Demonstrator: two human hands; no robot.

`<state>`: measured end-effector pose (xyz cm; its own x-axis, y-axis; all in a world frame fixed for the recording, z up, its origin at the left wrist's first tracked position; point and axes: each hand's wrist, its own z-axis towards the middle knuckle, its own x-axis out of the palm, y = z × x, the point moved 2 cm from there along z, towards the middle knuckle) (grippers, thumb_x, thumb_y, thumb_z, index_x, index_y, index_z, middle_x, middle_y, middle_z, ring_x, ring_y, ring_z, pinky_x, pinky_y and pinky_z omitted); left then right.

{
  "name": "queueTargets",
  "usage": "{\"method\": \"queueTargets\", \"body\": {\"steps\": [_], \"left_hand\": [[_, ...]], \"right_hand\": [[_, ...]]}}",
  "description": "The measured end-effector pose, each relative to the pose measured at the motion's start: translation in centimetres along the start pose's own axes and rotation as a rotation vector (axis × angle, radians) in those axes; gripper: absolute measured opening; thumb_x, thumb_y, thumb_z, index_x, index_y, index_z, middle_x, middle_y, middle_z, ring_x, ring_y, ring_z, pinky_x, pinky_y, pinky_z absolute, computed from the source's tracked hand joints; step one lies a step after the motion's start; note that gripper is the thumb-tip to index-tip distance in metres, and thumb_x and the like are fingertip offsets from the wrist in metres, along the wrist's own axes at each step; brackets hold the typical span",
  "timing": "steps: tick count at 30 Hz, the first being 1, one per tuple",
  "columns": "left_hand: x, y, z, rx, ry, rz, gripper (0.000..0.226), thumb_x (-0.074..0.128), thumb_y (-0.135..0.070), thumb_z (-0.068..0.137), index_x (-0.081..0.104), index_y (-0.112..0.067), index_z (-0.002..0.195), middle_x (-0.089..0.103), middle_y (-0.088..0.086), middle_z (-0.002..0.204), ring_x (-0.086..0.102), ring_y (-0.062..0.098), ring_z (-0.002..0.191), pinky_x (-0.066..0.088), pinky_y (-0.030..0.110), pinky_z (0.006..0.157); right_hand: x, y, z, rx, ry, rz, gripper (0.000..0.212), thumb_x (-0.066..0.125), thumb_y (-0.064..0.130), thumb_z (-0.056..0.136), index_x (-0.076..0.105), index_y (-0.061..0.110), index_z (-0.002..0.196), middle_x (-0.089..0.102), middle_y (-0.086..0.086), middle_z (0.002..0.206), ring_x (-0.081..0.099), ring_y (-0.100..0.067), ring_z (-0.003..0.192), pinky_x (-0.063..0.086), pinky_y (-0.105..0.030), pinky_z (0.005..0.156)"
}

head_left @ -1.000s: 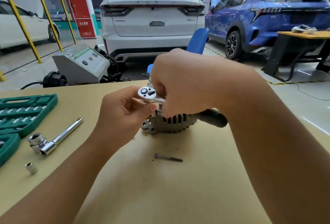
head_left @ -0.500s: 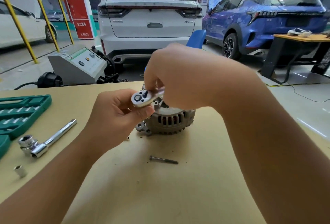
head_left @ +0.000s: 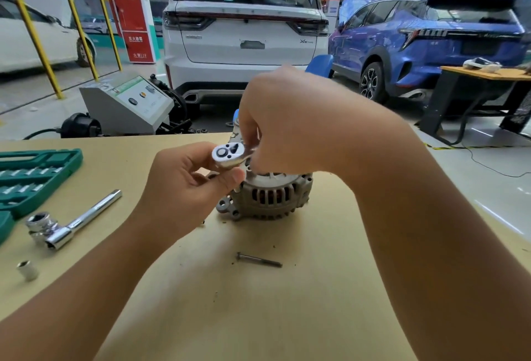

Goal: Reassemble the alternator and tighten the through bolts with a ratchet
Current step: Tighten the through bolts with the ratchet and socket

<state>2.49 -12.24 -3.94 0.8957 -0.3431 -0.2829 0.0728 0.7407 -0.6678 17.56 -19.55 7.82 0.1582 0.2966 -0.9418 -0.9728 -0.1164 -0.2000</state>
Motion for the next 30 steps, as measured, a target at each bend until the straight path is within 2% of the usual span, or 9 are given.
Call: {"method": "queueTargets", "body": {"steps": [5,10,15,17,20,22,25,27,30], "left_hand": [[0.8,-0.5,-0.3,0.011,-0.001,-0.028,0.020,0.085,-0.022,0.084,0.078,-0.031,0.099,0.080,-0.009,0.089,0.077,0.013,0.078,0.065,0.037,0.074],[0.3,0.1,-0.1,-0.034,0.021,-0.059,0.018,0.083,-0.020,0.082,0.081,-0.030,0.097,0.080,-0.005,0.090,0.077,0.017,0.081,0.065,0.045,0.079],[0.3,0.3,-0.3,-0.001,-0.014,-0.105,0.018,0.082,-0.031,0.083,0.081,-0.036,0.099,0.080,-0.003,0.091,0.078,0.020,0.081,0.065,0.048,0.078],[0.1,0.3,-0.1,-0.006,0.019,-0.107,0.018,0.081,-0.034,0.081,0.081,-0.039,0.099,0.080,-0.004,0.091,0.077,0.019,0.081,0.065,0.044,0.079],[0.0,0.3,0.0,-0.026,0.042,-0.093,0.016,0.080,-0.036,0.081,0.080,-0.039,0.097,0.080,-0.002,0.091,0.077,0.020,0.082,0.065,0.042,0.080],[0.3,0.4,-0.1,-0.025,0.016,-0.089,0.015,0.082,-0.031,0.084,0.080,-0.035,0.098,0.079,-0.003,0.091,0.076,0.019,0.081,0.065,0.042,0.079],[0.9,0.2,-0.2,0.002,-0.052,-0.078,0.022,0.079,-0.016,0.086,0.080,-0.037,0.093,0.079,-0.010,0.084,0.074,0.010,0.073,0.063,0.032,0.071],[0.8,0.0,-0.1,-0.016,-0.046,-0.106,0.023,0.079,-0.018,0.084,0.081,-0.039,0.092,0.079,-0.008,0.084,0.075,0.012,0.073,0.064,0.034,0.072],[0.1,0.0,0.1,-0.045,0.059,-0.123,0.021,0.080,-0.022,0.081,0.081,-0.036,0.097,0.080,0.000,0.091,0.078,0.021,0.083,0.065,0.042,0.080]], "right_hand": [[0.2,0.7,0.6,-0.009,0.098,0.018,0.032,0.070,0.023,0.085,0.049,0.035,0.064,0.053,0.014,0.072,0.045,-0.004,0.060,0.036,-0.025,0.058],[-0.4,0.6,-0.9,0.061,-0.067,0.078,0.005,0.067,0.016,0.079,0.064,0.019,0.080,0.052,0.010,0.073,0.051,-0.011,0.063,0.034,-0.022,0.049],[-0.7,1.9,-1.2,-0.022,0.142,0.070,0.031,0.076,0.032,0.074,0.047,0.024,0.068,0.047,0.013,0.071,0.048,-0.005,0.061,0.037,-0.023,0.053],[-0.9,1.3,-1.4,0.015,0.091,0.134,0.013,0.074,0.024,0.076,0.062,0.027,0.073,0.057,0.013,0.072,0.056,-0.007,0.063,0.038,-0.019,0.043],[-0.7,0.6,-1.4,0.086,-0.075,0.090,0.023,0.065,0.012,0.081,0.071,0.029,0.096,0.060,0.008,0.086,0.058,-0.013,0.070,0.046,-0.024,0.051],[-0.9,1.1,-1.3,0.065,-0.023,0.121,0.008,0.071,0.024,0.079,0.065,0.025,0.085,0.056,0.010,0.078,0.056,-0.011,0.064,0.042,-0.023,0.047],[-0.5,1.6,-1.0,0.021,0.178,0.172,0.031,0.076,0.035,0.074,0.048,0.026,0.068,0.047,0.015,0.071,0.050,-0.005,0.058,0.039,-0.022,0.050],[-0.4,1.2,-0.9,0.026,0.172,0.112,0.006,0.069,0.028,0.084,0.064,0.026,0.087,0.052,0.018,0.086,0.053,-0.007,0.074,0.039,-0.017,0.056],[-0.6,0.3,-1.1,0.129,0.032,0.108,0.031,0.060,0.012,0.082,0.073,0.030,0.103,0.063,0.010,0.094,0.062,-0.016,0.078,0.052,-0.024,0.058]]}}
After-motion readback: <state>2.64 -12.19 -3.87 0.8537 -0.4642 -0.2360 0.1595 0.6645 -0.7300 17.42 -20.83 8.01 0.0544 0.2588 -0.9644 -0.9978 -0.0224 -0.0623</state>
